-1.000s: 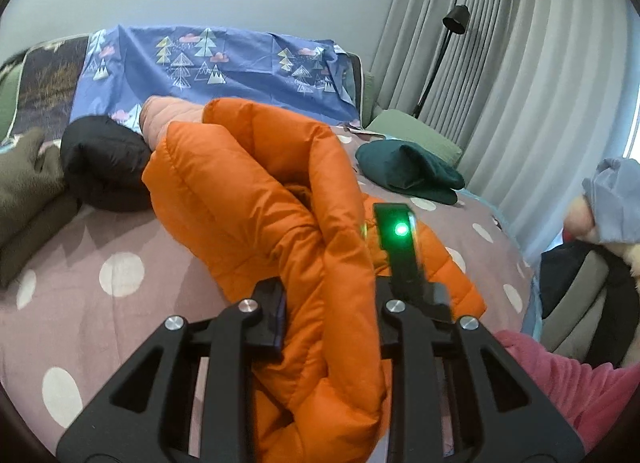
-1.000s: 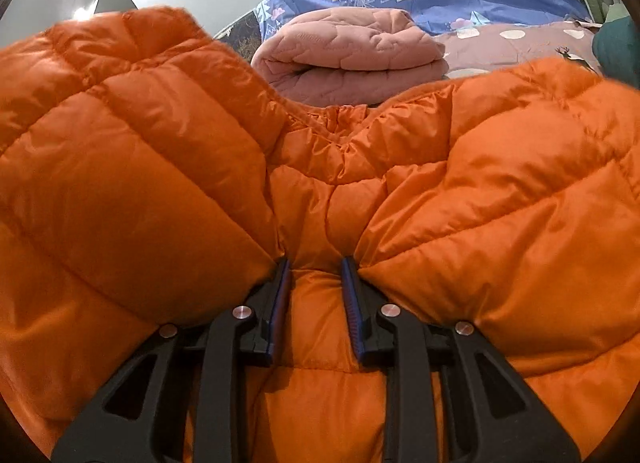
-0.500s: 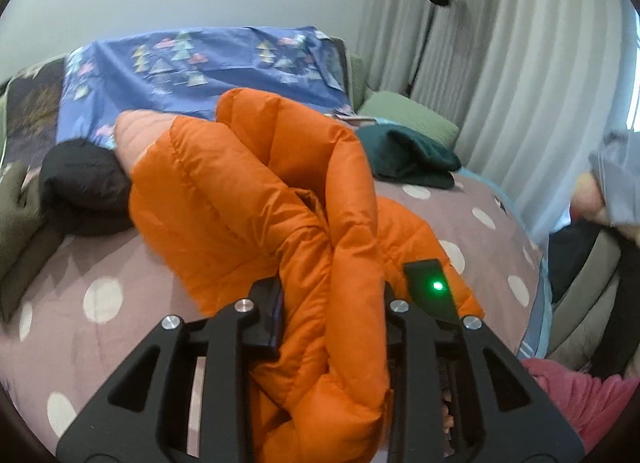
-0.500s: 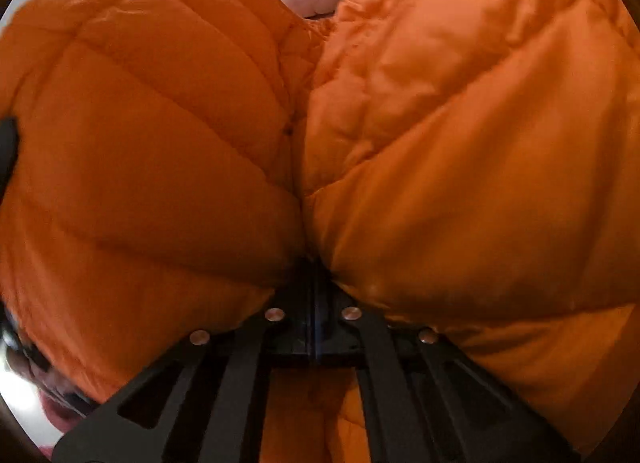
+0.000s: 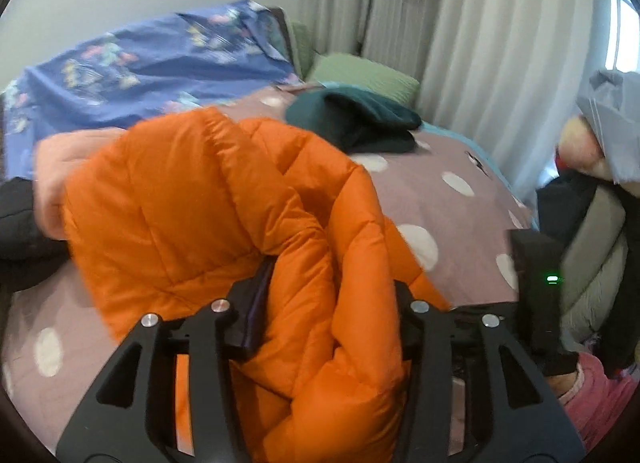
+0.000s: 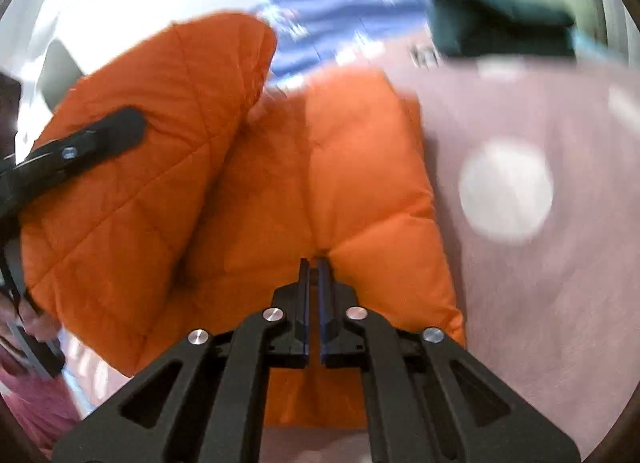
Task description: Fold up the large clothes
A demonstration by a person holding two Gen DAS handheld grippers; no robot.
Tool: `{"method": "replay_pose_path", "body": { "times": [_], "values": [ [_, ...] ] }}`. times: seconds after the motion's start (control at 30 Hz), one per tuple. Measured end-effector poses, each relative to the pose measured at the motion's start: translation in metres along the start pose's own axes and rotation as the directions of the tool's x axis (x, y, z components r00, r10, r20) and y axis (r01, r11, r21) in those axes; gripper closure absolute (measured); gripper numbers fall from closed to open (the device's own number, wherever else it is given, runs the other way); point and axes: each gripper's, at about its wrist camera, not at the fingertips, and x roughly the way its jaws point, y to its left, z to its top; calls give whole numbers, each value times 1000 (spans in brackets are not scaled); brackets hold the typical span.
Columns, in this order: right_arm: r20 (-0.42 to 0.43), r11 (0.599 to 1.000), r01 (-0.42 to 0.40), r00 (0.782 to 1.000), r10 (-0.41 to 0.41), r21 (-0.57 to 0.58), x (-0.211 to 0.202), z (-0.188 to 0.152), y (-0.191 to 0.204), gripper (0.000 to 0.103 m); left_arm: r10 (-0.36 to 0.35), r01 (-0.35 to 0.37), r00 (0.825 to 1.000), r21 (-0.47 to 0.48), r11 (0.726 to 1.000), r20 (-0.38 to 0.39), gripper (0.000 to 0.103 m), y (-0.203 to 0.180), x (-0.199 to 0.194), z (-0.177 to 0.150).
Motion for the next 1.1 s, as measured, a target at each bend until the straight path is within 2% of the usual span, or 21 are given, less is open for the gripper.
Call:
{"method": "replay_pose_path", "body": {
  "times": [0.1, 0.2, 0.27, 0.33, 0.4, 0.47, 0.53, 0.57, 0.6, 0.67, 0.73, 0.77, 0.83, 0.87, 0.93, 1.0, 1.07, 1.1],
  "values": [
    [22, 1000, 14, 1000, -13, -25, -6, -3, 2, 103, -85, 86, 996, 10, 996, -24, 39, -14, 29, -3],
    [48, 999, 1, 999, 0, -37, -26, -10, 2, 101, -188, 187, 982, -20, 982, -25, 24, -20, 43, -4],
    [86, 998, 20, 996, -15, -54, -42, -14, -1, 99, -263, 262, 965, -44, 964, -15, 18, -18, 45, -4],
    [114, 998, 22, 993, -15, -60, -56, -19, -2, 98, -359, 357, 933, -86, 930, -4, 15, -13, 49, -3],
    [131, 998, -2, 991, 9, -56, -70, -21, -3, 90, -430, 426, 903, -146, 893, 4, 15, -5, 56, -2],
    [164, 997, -28, 986, 39, -70, -80, -24, 2, 67, -483, 476, 875, -211, 854, 20, 15, 6, 61, -3],
    [194, 994, -55, 978, 73, -97, -94, -27, 16, 56, -538, 528, 842, -259, 809, 37, 15, 14, 65, -3],
    [202, 993, -60, 976, 80, -105, -97, -26, 21, 54, -551, 540, 833, -271, 797, 42, 15, 15, 67, -3],
    [207, 992, -64, 975, 85, -106, -96, -21, 24, 51, -557, 545, 829, -281, 790, 43, 15, 14, 69, -4],
    [214, 991, -105, 969, 121, -87, -103, -21, 32, 30, -556, 543, 830, -282, 791, 38, 15, 11, 72, -3],
    [210, 987, -155, 964, 162, -50, -98, -16, 34, 27, -552, 538, 833, -277, 796, 33, 15, 6, 73, -4],
    [209, 989, -143, 967, 148, -38, -99, -15, 35, 27, -549, 536, 835, -276, 798, 35, 15, 2, 74, -4],
    [215, 999, -52, 975, 51, -4, -89, -12, 34, 29, -552, 540, 833, -278, 794, 40, 15, 3, 73, -4],
    [221, 999, -42, 975, 38, 10, -95, -22, 37, 53, -553, 542, 832, -277, 793, 42, 15, 2, 73, -4],
    [221, 995, -66, 974, 49, 69, -89, -21, 23, 87, -549, 538, 835, -270, 799, 38, 15, 1, 75, -2],
    [215, 987, -75, 976, 43, 140, -87, -24, 6, 93, -543, 531, 839, -266, 804, 35, 15, 1, 74, 0],
    [218, 985, -61, 976, 25, 159, -88, -31, -3, 94, -517, 510, 855, -257, 821, 45, 16, 3, 64, 4],
    [214, 985, -55, 977, 20, 162, -88, -34, -8, 94, -492, 492, 868, -236, 838, 64, 17, 5, 54, 7]
  ]
}}
